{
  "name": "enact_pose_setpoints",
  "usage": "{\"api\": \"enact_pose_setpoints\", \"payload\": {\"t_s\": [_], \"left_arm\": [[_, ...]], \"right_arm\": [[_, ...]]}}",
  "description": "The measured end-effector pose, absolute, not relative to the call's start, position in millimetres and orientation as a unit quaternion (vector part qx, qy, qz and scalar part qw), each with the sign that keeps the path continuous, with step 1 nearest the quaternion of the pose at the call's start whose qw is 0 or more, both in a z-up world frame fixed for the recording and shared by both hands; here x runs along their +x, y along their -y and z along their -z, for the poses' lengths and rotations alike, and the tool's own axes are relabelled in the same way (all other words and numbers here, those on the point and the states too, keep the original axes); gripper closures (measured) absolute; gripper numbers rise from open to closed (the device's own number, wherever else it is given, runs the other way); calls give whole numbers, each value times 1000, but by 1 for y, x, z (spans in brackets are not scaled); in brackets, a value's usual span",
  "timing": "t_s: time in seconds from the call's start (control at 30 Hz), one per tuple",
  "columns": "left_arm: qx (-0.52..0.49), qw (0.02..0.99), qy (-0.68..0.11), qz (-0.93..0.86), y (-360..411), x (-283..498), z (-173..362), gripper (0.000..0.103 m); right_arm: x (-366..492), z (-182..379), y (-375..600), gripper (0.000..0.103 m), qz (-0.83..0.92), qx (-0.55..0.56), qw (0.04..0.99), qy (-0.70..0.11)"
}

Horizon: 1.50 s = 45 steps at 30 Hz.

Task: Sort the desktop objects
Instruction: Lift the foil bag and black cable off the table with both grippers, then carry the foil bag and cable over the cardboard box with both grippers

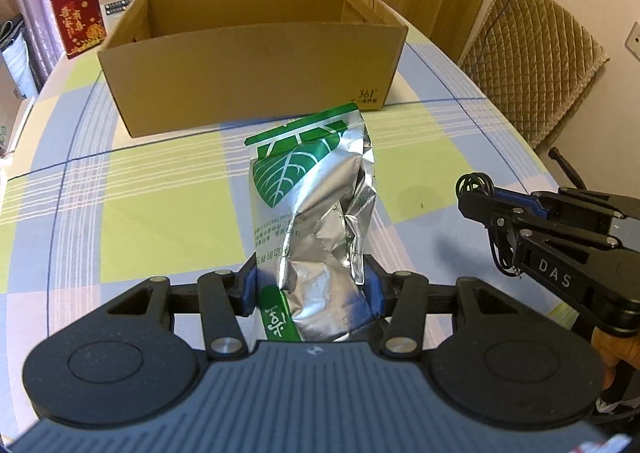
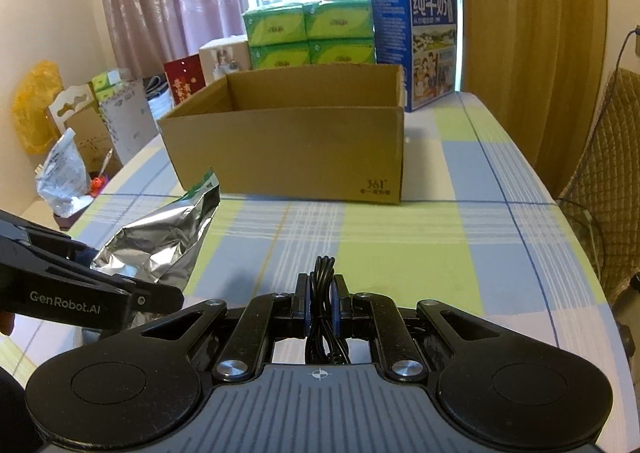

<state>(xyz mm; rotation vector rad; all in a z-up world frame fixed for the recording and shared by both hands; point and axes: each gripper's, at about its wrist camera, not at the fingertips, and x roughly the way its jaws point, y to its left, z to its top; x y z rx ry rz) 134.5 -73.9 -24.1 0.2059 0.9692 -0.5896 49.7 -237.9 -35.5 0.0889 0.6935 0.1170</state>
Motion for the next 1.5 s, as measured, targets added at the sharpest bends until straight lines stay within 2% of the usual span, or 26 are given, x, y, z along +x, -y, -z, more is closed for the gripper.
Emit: {"api": "enact_pose_setpoints", "payload": {"t_s": [0.7,1.2,1.5], "left_arm": [[98,850,-436,279,66,133,-7,58],[116,859,-410,284,66,171,-55,58],[114,854,-414,293,70,191,-66,58]], "right_arm": [[58,-4,244,97,-68,44,941,-327],[104,-54,246,97,-97,44,942,-320],[134,-70,248,97,-105,51,937,-328]]}}
